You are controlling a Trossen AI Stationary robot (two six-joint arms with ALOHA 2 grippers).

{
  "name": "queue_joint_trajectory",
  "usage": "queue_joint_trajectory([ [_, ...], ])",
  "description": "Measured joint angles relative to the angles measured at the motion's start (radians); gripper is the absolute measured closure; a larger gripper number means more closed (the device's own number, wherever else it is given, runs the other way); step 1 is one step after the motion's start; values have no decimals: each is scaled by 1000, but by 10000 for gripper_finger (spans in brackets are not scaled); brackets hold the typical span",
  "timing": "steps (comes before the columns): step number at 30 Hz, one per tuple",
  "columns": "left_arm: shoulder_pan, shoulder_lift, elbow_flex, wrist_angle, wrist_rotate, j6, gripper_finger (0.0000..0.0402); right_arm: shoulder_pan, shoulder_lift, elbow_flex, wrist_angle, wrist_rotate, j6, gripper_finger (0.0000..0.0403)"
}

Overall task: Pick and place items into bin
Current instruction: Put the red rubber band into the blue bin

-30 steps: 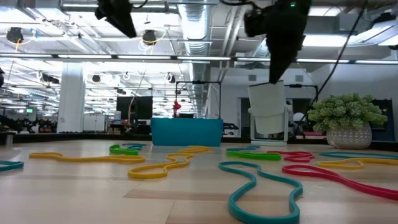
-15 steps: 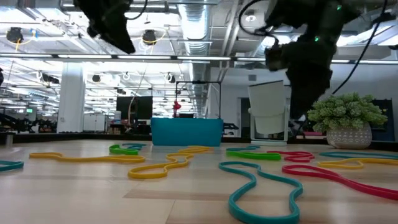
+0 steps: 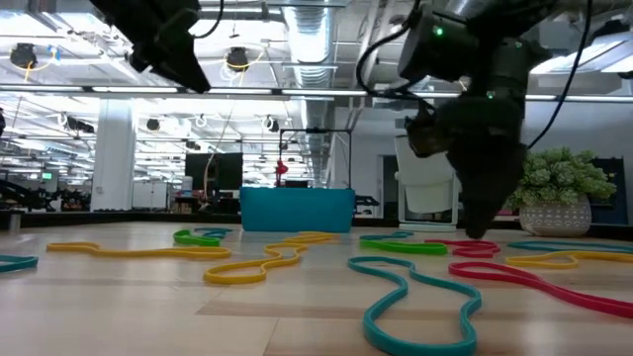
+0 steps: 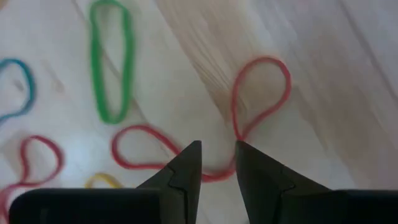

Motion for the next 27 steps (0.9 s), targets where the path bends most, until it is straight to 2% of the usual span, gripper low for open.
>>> queue_joint_trajectory([
  [10, 0, -7, 1, 21, 5, 32, 299, 0, 59, 21, -5, 3, -2, 310],
  [15, 0, -7, 1, 22, 5, 33, 299, 2, 61, 19, -3, 50, -1, 313],
  [19, 0, -7, 1, 22, 5, 32, 299, 1, 62, 19, -3, 51, -1, 336],
  [24, 0, -7, 1, 22, 1, 32, 299, 0, 63, 18, -5, 57, -1, 394],
  [27, 0, -7, 1, 21, -21, 30, 299, 0, 63, 19, -4, 67, -1, 394],
])
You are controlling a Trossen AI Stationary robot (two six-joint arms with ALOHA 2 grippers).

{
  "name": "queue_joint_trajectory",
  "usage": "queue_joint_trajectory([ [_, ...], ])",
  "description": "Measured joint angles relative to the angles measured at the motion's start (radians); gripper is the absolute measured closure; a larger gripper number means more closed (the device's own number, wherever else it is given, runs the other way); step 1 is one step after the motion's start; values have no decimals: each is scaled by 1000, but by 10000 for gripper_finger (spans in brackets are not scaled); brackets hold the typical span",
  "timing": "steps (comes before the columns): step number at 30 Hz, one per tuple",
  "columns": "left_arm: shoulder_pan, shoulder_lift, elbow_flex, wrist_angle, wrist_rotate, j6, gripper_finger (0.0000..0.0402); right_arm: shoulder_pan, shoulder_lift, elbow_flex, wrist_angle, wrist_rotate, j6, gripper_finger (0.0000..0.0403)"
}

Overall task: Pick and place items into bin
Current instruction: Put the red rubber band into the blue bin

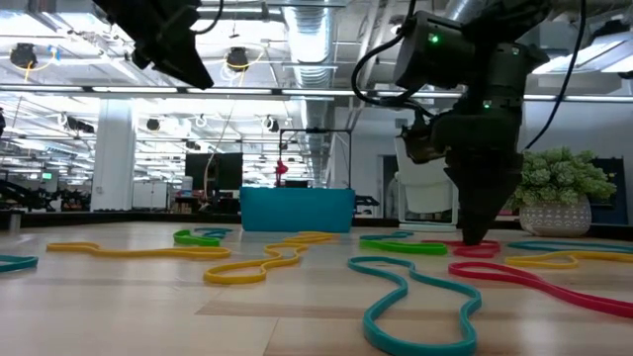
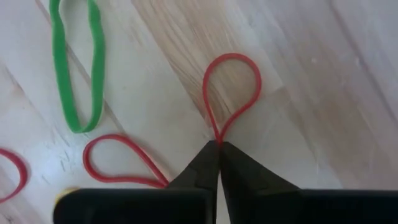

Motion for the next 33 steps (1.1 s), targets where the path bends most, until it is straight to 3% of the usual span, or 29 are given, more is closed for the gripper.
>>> queue_joint_trajectory([
  [9, 0, 0, 0, -1, -51, 12, 299, -5, -75, 176, -80, 90, -150, 401],
  [17, 0, 0, 0, -11, -54, 13, 299, -99, -134, 420, 38, 410, -394, 402],
  [22, 0, 0, 0, -14, -55, 13, 299, -176, -91, 488, 284, 409, -529, 402],
  [33, 1, 0, 0, -14, -164, 11, 299, -302, 161, 494, 553, 407, -535, 403],
])
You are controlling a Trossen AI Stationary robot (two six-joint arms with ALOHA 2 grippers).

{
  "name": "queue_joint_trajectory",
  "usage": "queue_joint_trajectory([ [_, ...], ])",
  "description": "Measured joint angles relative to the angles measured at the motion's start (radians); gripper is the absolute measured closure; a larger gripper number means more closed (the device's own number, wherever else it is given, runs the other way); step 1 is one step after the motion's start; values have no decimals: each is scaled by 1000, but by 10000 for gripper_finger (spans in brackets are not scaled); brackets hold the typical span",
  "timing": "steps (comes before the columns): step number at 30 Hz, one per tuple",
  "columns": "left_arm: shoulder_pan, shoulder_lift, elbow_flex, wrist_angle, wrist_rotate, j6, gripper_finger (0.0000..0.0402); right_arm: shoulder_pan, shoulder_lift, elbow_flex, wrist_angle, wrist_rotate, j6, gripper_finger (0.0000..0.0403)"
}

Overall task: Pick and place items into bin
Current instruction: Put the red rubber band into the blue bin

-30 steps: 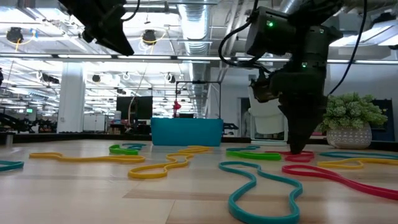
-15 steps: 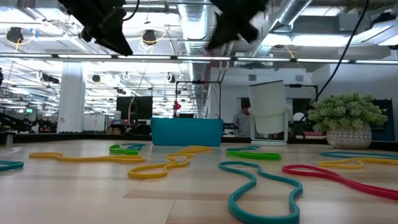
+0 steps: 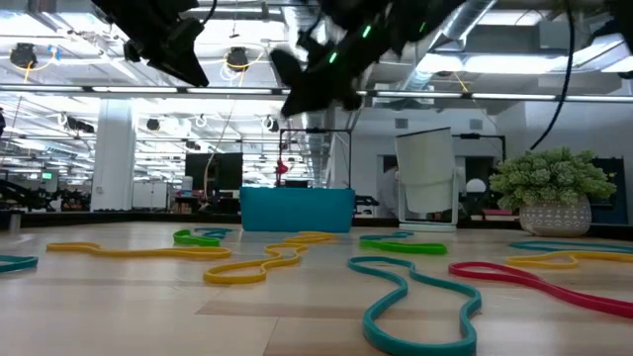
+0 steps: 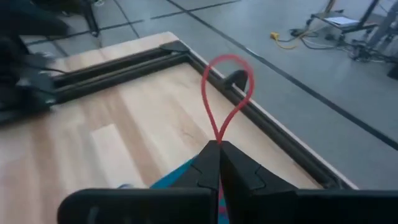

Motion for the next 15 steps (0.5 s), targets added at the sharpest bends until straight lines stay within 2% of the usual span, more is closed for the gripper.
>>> queue_joint_trajectory([
  [5, 0, 0, 0, -9, -2, 0, 299, -47, 133, 0, 157, 0, 3, 403],
  [8, -11, -1, 0, -20, -4, -3, 299, -61, 182, 0, 171, -1, 20, 403],
  [15, -79, -112, 0, -28, -46, 19, 299, -62, 204, 0, 178, -5, 37, 386],
])
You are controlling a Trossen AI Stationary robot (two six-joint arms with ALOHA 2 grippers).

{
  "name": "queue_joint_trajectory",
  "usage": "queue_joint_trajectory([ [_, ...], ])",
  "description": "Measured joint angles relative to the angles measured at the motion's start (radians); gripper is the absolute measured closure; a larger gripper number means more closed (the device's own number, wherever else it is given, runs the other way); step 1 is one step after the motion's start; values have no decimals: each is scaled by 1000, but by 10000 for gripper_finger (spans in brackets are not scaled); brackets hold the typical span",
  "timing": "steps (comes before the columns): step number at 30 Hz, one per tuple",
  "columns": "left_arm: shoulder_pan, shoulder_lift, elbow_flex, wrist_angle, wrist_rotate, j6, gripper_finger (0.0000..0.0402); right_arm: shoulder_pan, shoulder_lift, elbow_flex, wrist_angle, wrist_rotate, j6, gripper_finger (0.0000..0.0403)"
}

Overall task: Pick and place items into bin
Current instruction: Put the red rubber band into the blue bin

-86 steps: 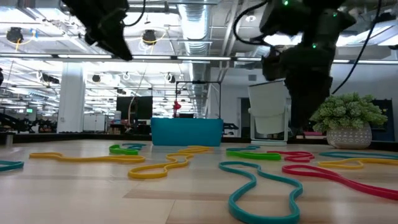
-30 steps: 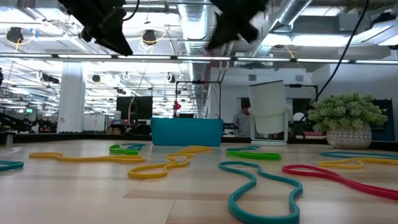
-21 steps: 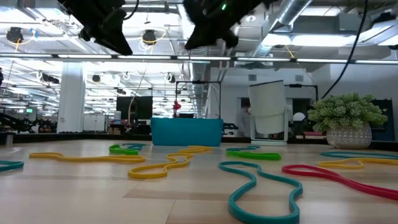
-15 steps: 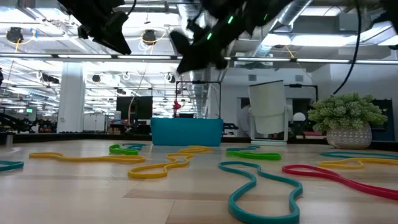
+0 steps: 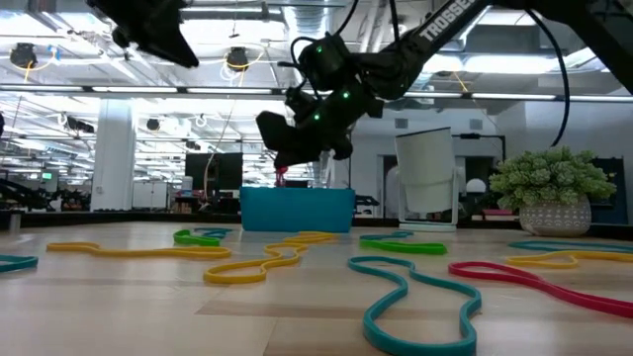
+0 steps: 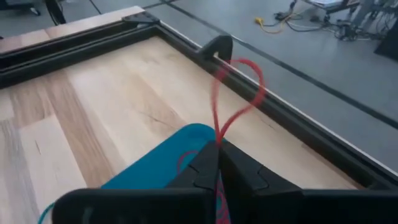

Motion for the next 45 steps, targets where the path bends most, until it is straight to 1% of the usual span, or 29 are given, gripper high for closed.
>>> queue_joint_trajectory([
  [2, -20, -53, 0, -18, -4, 1, 299, 4, 0, 0, 2, -18, -2, 375],
  [5, -46, -125, 0, -53, -5, -7, 299, 4, -11, 0, 1, -72, -6, 356],
  [8, -72, -189, -5, -89, -5, -37, 299, 7, -14, 0, 3, -77, -9, 340],
  [13, -100, -259, -71, -93, 20, -51, 299, 6, -19, 0, 8, -75, -11, 325],
  [16, -105, -280, -128, -92, 22, -83, 299, 13, -53, 0, 2, -76, -80, 325],
  [18, -105, -287, -164, -89, 28, -110, 299, 26, -97, 0, -61, -97, -110, 327],
  [19, -105, -287, -179, -87, 31, -127, 299, 36, -119, 0, -88, -124, -112, 327],
  [23, -105, -287, -225, -86, 36, -179, 299, 90, -247, 0, -290, -304, -114, 328],
  [25, -105, -284, -236, -82, 36, -186, 299, 131, -314, 1, -403, -359, -114, 328],
  [29, -105, -285, -238, -72, 27, -183, 299, 232, -423, 1, -603, -363, -101, 328],
  [32, -105, -285, -238, -49, 25, -178, 299, 319, -476, 1, -729, -363, -32, 328],
  [35, -105, -285, -238, -37, 25, -153, 299, 414, -485, 1, -835, -362, 24, 328],
  [39, -106, -285, -238, -38, 2, -133, 299, 525, -447, -1, -908, -363, 86, 328],
  [41, -106, -285, -238, -38, -9, -133, 299, 564, -413, 1, -912, -365, 147, 328],
  [45, -106, -285, -238, -37, -12, -133, 299, 612, -361, 0, -991, -364, 228, 328],
])
